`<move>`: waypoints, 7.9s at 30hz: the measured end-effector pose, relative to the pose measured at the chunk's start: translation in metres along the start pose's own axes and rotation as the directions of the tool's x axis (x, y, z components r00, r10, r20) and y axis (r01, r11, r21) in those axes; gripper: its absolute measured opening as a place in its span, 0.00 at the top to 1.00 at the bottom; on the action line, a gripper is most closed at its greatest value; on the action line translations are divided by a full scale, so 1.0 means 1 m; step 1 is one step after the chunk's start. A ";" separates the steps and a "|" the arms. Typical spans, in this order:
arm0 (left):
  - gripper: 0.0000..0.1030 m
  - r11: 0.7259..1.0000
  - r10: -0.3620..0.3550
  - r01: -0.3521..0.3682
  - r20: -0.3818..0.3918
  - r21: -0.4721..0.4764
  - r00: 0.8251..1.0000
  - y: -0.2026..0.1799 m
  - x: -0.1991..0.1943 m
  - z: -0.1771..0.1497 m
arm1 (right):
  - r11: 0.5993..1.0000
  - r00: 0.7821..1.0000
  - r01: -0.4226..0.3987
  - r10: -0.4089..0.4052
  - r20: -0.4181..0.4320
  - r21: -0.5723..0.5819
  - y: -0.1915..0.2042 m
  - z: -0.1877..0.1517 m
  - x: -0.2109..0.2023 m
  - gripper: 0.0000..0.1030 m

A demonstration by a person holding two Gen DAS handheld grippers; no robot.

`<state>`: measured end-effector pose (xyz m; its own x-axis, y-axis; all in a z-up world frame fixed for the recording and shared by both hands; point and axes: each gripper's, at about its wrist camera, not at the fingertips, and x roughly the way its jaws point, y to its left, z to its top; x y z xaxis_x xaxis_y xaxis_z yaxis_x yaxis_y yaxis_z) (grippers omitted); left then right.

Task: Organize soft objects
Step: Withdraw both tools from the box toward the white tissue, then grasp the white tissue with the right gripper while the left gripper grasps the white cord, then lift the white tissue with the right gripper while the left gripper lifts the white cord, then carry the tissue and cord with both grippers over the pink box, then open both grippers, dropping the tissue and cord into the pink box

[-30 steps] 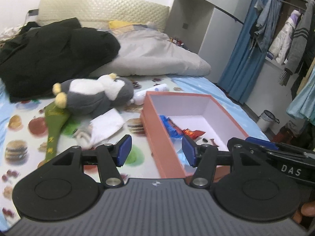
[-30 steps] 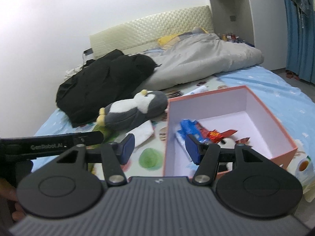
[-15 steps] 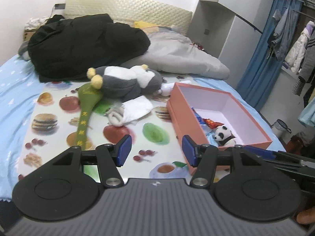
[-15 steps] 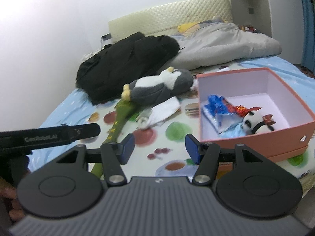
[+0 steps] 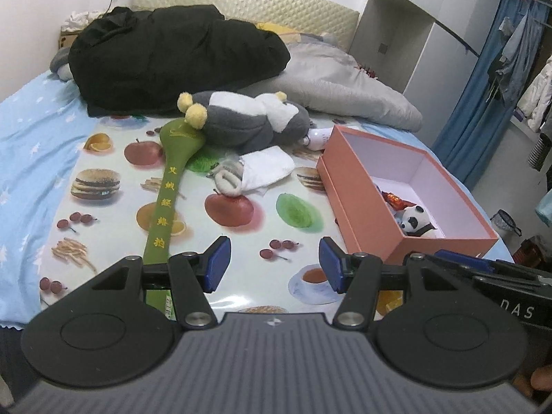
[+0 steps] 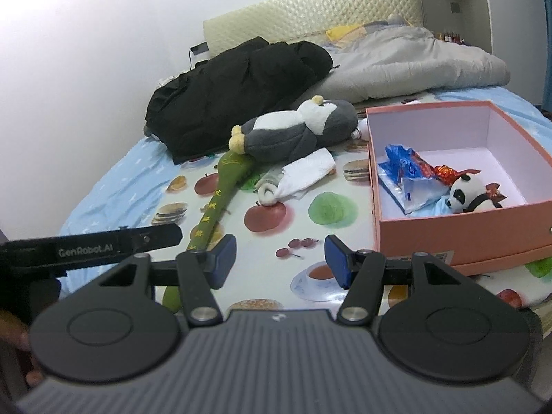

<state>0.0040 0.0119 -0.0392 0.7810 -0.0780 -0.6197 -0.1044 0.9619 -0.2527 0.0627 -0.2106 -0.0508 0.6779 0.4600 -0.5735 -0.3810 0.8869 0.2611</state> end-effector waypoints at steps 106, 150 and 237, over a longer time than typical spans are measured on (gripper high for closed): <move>0.94 0.999 -0.003 -0.004 -0.209 -0.033 0.978 0.076 0.150 -0.023 | 0.987 0.955 0.122 -0.089 -0.283 0.104 -0.009 -0.036 0.146 0.93; 0.75 0.995 0.090 -0.078 -0.246 0.057 0.965 0.047 0.201 -0.020 | 0.976 0.963 0.040 -0.095 -0.253 -0.213 0.006 -0.059 0.174 0.83; 0.62 0.923 -0.169 0.282 -0.381 0.263 0.909 -0.230 0.369 0.139 | 0.891 0.925 0.363 -0.310 -0.221 0.271 -0.281 0.104 0.131 0.42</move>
<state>0.4020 -0.2011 -0.1063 0.4929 -0.3332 -0.8038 0.2857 0.9345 -0.2122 0.3235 -0.3952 -0.1185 0.6063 0.1418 -0.7825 0.0770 0.9689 0.2352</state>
